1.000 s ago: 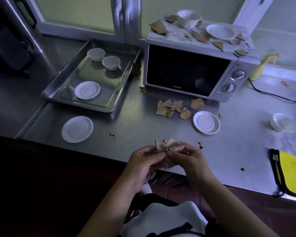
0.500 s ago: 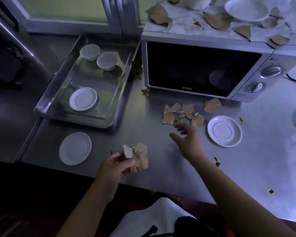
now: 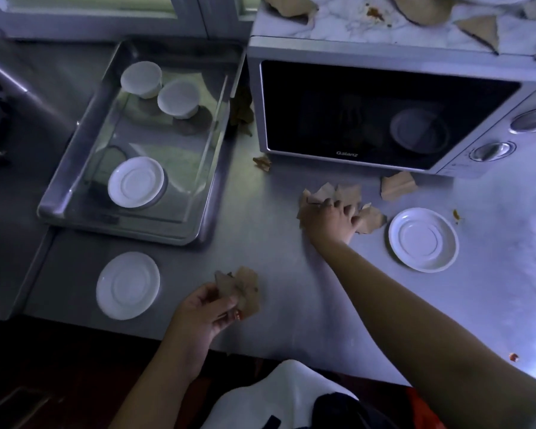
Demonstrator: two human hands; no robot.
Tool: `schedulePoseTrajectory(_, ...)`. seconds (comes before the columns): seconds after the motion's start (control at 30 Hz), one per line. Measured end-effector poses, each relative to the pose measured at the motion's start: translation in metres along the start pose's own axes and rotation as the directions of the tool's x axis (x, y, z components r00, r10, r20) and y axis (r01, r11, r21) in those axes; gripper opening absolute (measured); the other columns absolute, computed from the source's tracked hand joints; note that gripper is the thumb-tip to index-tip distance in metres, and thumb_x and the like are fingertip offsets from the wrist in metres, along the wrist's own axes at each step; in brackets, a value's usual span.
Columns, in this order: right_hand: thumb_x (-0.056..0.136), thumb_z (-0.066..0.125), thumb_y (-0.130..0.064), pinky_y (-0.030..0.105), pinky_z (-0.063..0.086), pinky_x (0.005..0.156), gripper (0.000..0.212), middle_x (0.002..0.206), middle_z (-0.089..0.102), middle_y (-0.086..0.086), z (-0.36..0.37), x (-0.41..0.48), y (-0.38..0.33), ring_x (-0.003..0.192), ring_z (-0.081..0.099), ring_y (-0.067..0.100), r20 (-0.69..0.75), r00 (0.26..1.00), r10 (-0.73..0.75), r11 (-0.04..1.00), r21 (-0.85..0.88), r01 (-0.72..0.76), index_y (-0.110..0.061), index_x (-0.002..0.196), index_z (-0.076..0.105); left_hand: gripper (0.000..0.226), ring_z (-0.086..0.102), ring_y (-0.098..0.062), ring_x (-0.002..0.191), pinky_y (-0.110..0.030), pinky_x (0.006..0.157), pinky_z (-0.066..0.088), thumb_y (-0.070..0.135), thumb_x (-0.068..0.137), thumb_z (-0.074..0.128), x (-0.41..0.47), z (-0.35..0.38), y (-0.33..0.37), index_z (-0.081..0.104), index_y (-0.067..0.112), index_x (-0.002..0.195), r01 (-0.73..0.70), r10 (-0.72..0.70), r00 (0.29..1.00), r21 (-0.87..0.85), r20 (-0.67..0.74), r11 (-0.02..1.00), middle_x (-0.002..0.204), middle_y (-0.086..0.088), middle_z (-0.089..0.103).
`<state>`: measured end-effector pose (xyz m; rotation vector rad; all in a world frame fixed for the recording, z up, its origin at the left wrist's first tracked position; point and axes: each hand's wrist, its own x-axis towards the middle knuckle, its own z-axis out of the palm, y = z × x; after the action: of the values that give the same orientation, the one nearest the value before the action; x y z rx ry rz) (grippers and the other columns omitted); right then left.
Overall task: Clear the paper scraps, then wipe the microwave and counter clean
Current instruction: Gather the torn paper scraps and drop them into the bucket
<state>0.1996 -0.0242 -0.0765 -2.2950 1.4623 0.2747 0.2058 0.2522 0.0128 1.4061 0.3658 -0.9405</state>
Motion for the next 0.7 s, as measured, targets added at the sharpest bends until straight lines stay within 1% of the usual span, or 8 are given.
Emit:
schedulePoseTrajectory(0.1,0.094,0.054,-0.040,0.049,0.027,0.108,0.048,0.130,0.058,0.012,0.006,-0.009,0.007,0.129,0.042,0.033,-0.007,1.000,-0.022,1.000,0.021,0.022,-0.011,0.132,0.054,0.023,0.072,-0.020,0.076,-0.026,0.064,0.059,-0.009,0.085,0.061,0.010,-0.001,0.008,0.069,0.002,0.103,-0.017,0.017,0.998,-0.009,0.062,1.000,0.092,-0.016,0.074)
schedulePoseTrajectory(0.2,0.092,0.053,-0.035,0.039,0.043,0.091,0.019,0.091,0.066,0.002,0.003,-0.028,0.022,0.098,0.058,0.025,0.034,0.997,-0.072,0.981,0.181,0.065,-0.021,0.099,0.064,0.027,0.071,-0.017,0.073,-0.024,0.061,0.057,-0.011,0.085,0.061,0.019,-0.004,0.016,0.072,0.006,0.103,-0.013,0.010,0.993,0.028,0.116,1.000,0.090,-0.013,0.075)
schedulePoseTrajectory(0.27,0.093,0.057,-0.031,0.026,0.054,0.068,0.013,0.066,0.064,-0.012,-0.001,-0.043,0.027,0.069,0.064,0.009,0.096,0.994,-0.057,0.955,0.296,0.026,-0.022,0.094,0.066,0.028,0.070,-0.017,0.073,-0.024,0.060,0.056,-0.010,0.085,0.062,0.026,-0.008,0.021,0.074,0.010,0.100,-0.014,0.007,0.992,0.058,0.125,0.998,0.090,-0.012,0.075)
schedulePoseTrajectory(0.33,0.095,0.054,-0.031,0.009,0.041,0.041,0.020,0.043,0.058,-0.021,-0.006,-0.059,0.026,0.046,0.060,-0.004,0.123,0.992,-0.039,0.926,0.378,-0.010,-0.027,0.078,0.064,0.027,0.069,-0.017,0.073,-0.024,0.061,0.056,-0.009,0.085,0.063,0.033,-0.012,0.025,0.075,0.012,0.097,-0.024,0.013,0.991,0.082,0.132,0.996,0.089,-0.011,0.075)
schedulePoseTrajectory(0.4,0.094,0.053,-0.032,0.011,0.038,0.037,0.030,0.044,0.056,-0.031,-0.013,-0.077,0.021,0.041,0.056,-0.010,0.166,0.985,-0.048,0.904,0.427,-0.028,-0.030,0.065,0.061,0.026,0.067,-0.017,0.071,-0.024,0.063,0.056,-0.009,0.085,0.064,0.040,-0.015,0.026,0.074,0.012,0.096,-0.024,0.013,0.993,0.086,0.120,0.996,0.085,-0.010,0.074)
schedulePoseTrajectory(0.5,0.089,0.062,-0.013,0.024,0.052,0.043,0.022,0.058,0.071,-0.004,-0.021,-0.095,0.017,0.044,0.063,0.010,0.231,0.972,-0.050,0.812,0.576,-0.095,-0.021,0.071,0.070,0.025,0.067,-0.017,0.071,-0.027,0.068,0.056,-0.009,0.085,0.064,0.045,-0.018,0.024,0.073,0.010,0.099,-0.015,0.003,0.995,0.121,0.099,0.993,0.087,-0.010,0.075)
schedulePoseTrajectory(0.63,0.087,0.066,0.005,0.031,0.057,0.062,0.007,0.085,0.066,0.017,-0.042,-0.119,0.007,0.070,0.065,0.023,0.365,0.919,-0.149,0.416,0.866,-0.277,0.000,0.091,0.069,0.020,0.062,-0.021,0.064,-0.029,0.067,0.054,-0.009,0.084,0.065,0.047,-0.015,0.024,0.071,0.006,0.096,-0.030,0.016,0.997,0.188,0.074,0.982,0.083,-0.018,0.069)
schedulePoseTrajectory(0.7,0.088,0.066,0.001,0.037,0.057,0.068,0.007,0.083,0.064,0.016,-0.049,-0.135,-0.001,0.074,0.064,0.025,0.414,0.874,-0.254,0.353,0.881,-0.315,0.002,0.094,0.067,0.017,0.060,-0.024,0.064,-0.027,0.063,0.055,-0.010,0.084,0.064,0.047,-0.010,0.027,0.071,0.004,0.091,-0.037,0.021,0.995,0.173,0.094,0.984,0.078,-0.019,0.066)
